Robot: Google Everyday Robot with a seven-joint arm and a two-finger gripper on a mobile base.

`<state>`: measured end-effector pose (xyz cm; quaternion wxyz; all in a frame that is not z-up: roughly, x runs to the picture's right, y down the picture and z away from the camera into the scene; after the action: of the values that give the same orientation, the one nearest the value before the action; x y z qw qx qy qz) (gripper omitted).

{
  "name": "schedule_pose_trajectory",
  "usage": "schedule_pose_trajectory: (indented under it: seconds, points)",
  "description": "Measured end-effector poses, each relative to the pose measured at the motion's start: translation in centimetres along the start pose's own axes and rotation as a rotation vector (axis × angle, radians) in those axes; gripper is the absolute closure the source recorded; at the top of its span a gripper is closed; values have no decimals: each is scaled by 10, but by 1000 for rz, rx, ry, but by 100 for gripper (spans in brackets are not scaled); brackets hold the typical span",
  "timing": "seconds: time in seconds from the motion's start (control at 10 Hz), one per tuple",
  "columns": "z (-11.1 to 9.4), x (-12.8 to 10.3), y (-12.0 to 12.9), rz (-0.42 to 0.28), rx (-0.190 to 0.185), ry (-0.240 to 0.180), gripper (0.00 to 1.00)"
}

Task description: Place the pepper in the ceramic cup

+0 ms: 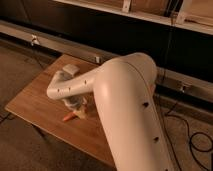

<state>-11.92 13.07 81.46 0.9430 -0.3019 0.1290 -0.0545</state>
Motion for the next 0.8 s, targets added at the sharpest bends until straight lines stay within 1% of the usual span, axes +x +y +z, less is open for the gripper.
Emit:
schedule_pose_trajectory:
  seconds: [0.1, 0.2, 0.3, 0.4, 0.6, 0.8]
  points:
    - [-4, 4, 2, -30, -22, 15, 35]
    - [-8, 6, 3, -46, -36, 22, 35]
    - [-13, 6, -1, -58, -41, 26, 35]
    - [-16, 3, -4, -61, -43, 25, 35]
    - [-21, -3, -9, -53, -46, 7, 35]
    - [-21, -6, -8, -53, -60, -6, 35]
